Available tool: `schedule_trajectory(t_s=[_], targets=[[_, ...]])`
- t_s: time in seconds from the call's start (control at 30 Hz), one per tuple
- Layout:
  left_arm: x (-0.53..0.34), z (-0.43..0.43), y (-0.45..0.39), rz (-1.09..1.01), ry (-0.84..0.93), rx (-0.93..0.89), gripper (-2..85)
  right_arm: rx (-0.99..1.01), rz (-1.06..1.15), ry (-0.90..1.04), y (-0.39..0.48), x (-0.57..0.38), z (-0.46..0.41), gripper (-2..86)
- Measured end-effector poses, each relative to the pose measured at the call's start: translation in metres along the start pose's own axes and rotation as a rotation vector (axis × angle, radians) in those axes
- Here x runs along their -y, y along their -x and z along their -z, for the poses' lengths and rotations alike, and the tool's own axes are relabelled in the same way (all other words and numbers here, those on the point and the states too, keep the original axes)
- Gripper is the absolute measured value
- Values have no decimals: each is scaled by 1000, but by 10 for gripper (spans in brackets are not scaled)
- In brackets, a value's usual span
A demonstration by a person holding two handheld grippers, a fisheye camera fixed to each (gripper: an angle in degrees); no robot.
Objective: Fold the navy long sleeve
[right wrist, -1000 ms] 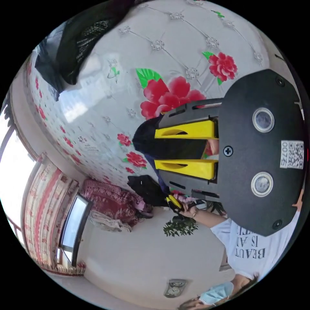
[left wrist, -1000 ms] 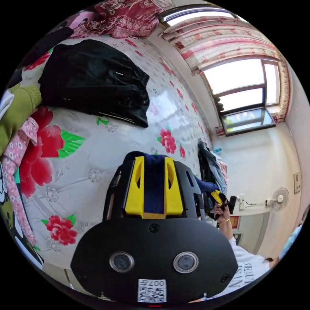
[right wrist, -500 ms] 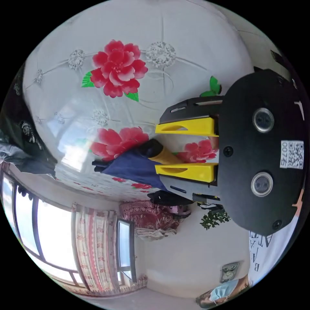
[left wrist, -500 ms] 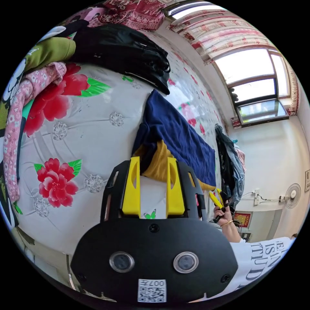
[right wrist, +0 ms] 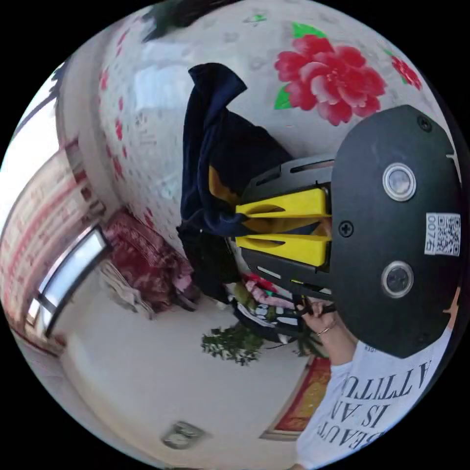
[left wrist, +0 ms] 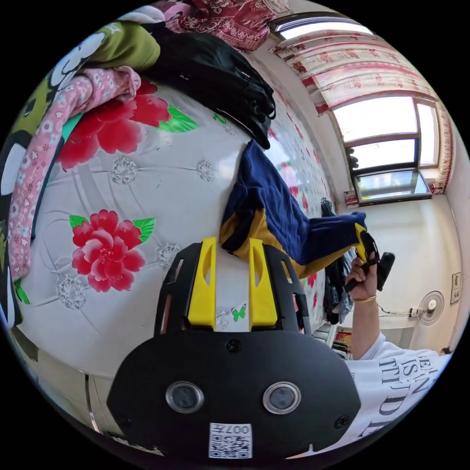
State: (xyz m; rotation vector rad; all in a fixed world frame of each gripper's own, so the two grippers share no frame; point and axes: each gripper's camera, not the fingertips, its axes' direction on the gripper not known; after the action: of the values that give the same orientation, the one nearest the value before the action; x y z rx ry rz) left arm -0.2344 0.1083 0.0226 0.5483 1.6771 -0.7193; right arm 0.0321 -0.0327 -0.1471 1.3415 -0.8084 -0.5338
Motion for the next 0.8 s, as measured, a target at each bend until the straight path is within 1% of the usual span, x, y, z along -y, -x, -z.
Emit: schedule_trajectory(t_s=[0.07,0.1,0.17,0.23,0.3,0.4,0.43,0.5,0.57,0.67,0.8], targets=[[-3,8,5,5,-9,-22,98,30,171,118,61,-3,-62,79],[-4,10,8,7,-9,-46,103,36,194,148,71,-7,-78,79],[-6,12,11,11,-2,-86,112,67,209,307,95,-31,-145,80],[-8,14,15,17,7,-127,118,74,190,389,95,-47,-175,83],[-11,16,18,20,24,-146,127,49,147,384,85,-56,-182,86],[-15,19,21,10,36,-222,139,-14,44,290,50,-56,-159,91],[-16,20,22,7,41,-243,141,-51,-20,261,29,-55,-147,93],[-22,29,21,-15,41,-309,154,-63,-150,239,-6,-58,-133,98],[-29,39,17,-53,54,-339,159,58,-345,218,-50,-72,-124,105],[-37,48,12,-100,67,-276,163,190,-480,227,-79,-92,-140,110],[-25,22,2,-75,109,-270,151,255,-505,291,-79,-99,-181,101]])
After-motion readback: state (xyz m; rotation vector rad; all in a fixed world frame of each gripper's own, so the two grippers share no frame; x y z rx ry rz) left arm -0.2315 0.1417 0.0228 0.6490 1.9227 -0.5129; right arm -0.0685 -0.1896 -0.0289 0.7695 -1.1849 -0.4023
